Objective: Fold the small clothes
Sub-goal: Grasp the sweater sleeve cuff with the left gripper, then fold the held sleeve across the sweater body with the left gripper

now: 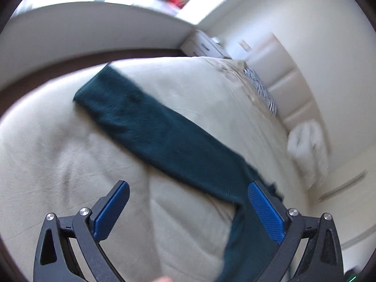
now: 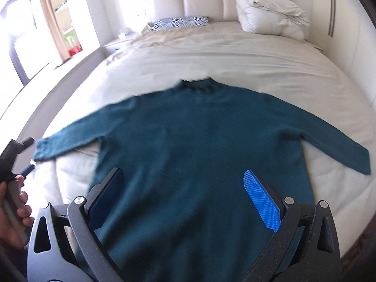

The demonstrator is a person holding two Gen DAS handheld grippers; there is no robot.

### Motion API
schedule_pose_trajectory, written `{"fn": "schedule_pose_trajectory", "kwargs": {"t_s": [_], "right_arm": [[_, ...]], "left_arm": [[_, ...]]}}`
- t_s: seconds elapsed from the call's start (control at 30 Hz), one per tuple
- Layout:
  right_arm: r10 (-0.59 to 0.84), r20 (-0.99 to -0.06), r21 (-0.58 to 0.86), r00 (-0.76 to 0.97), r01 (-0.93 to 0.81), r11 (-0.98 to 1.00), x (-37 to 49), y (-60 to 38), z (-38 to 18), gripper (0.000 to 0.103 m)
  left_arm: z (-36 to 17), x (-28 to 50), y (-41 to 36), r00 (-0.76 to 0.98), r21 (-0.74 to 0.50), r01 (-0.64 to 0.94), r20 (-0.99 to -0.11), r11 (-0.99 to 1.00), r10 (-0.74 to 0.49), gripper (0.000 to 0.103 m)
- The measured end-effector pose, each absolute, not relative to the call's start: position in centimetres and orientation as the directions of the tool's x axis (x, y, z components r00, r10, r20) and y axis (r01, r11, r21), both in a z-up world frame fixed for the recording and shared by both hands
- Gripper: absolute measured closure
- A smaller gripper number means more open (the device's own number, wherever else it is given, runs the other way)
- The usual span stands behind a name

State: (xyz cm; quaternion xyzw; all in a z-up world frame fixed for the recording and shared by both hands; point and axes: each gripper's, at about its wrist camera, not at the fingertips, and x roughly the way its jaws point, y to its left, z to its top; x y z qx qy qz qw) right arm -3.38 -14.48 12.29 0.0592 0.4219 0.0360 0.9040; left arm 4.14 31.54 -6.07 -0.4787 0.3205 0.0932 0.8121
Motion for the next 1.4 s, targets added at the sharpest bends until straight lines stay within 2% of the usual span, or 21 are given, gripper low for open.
{"fn": "schedule_pose_trajectory", "kwargs": {"t_s": [0.07,0.2,0.33,0.43,0.47,0.5,0.57,0.6,0.67,0.73,0.9,1.07,1.2,1.3,1.4], "right_arm": [[0.171,-0.748,0.196,0.641,-0.033,0.98,-2.4,-13.7,12.6,0.0],[0.258,-0.73,0.306,0.633,-0.034,0.951,-0.5,-12.6,12.7,0.0],[0.293,-0.709,0.342,0.642,-0.05,0.938,0.9,-11.4,12.4,0.001],[0.314,-0.708,0.366,0.632,-0.05,0.929,1.7,-10.8,11.7,0.008],[0.326,-0.706,0.384,0.629,-0.047,0.922,2.0,-10.8,11.5,0.013],[0.344,-0.699,0.408,0.627,-0.046,0.912,2.2,-10.8,11.2,0.019],[0.358,-0.694,0.43,0.624,-0.039,0.902,2.6,-11.1,10.7,0.021],[0.356,-0.693,0.432,0.627,-0.034,0.901,2.7,-11.3,10.5,0.022],[0.352,-0.692,0.435,0.63,-0.025,0.9,2.7,-12.0,10.1,0.024],[0.355,-0.692,0.451,0.628,-0.008,0.893,2.7,-13.2,9.6,0.027],[0.349,-0.688,0.492,0.636,0.056,0.869,3.2,-17.0,8.3,0.03],[0.357,-0.676,0.528,0.644,0.086,0.845,4.2,-20.6,7.1,0.032],[0.369,-0.671,0.568,0.643,0.127,0.813,5.2,-23.8,6.0,0.032],[0.392,-0.683,0.593,0.617,0.153,0.791,6.5,-25.9,4.5,0.032],[0.416,-0.7,0.604,0.581,0.169,0.779,8.3,-27.1,2.7,0.032]], "left_arm": [[-8.5,3.6,34.6,0.819,-0.81,-0.482,-0.552,0.334,-0.156,0.0],[-12.4,3.7,38.2,0.859,-0.868,-0.488,-0.496,0.089,-0.131,0.0],[-12.4,4.6,39.0,0.874,-0.877,-0.479,-0.481,0.04,-0.068,0.0],[-12.5,5.2,39.5,0.881,-0.881,-0.473,-0.472,-0.014,-0.015,0.001],[-12.6,5.3,40.3,0.884,-0.884,-0.467,-0.467,-0.02,-0.005,0.004],[-12.6,5.6,40.7,0.885,-0.885,-0.464,-0.465,-0.019,0.006,0.008],[-12.9,6.6,41.4,0.885,-0.885,-0.466,-0.466,-0.002,-0.014,0.048],[-13.2,7.0,41.4,0.883,-0.883,-0.469,-0.469,-0.002,-0.028,0.057],[-13.2,7.5,41.8,0.863,-0.863,-0.505,-0.505,0.019,-0.025,0.084],[-11.7,8.3,41.2,0.851,-0.848,-0.521,-0.524,0.102,-0.014,0.094],[-4.7,13.5,33.1,0.856,-0.773,-0.418,-0.511,0.477,-0.078,0.095],[0.1,19.0,17.1,0.808,-0.529,-0.141,-0.55,0.837,-0.212,0.095],[-2.0,19.9,4.1,0.733,-0.314,0.053,-0.633,0.948,-0.251,0.095],[-5.6,20.4,-1.3,0.66,-0.211,0.114,-0.714,0.971,-0.233,0.094],[-8.5,20.4,-2.6,0.585,-0.187,0.118,-0.781,0.975,-0.22,0.082]]}}
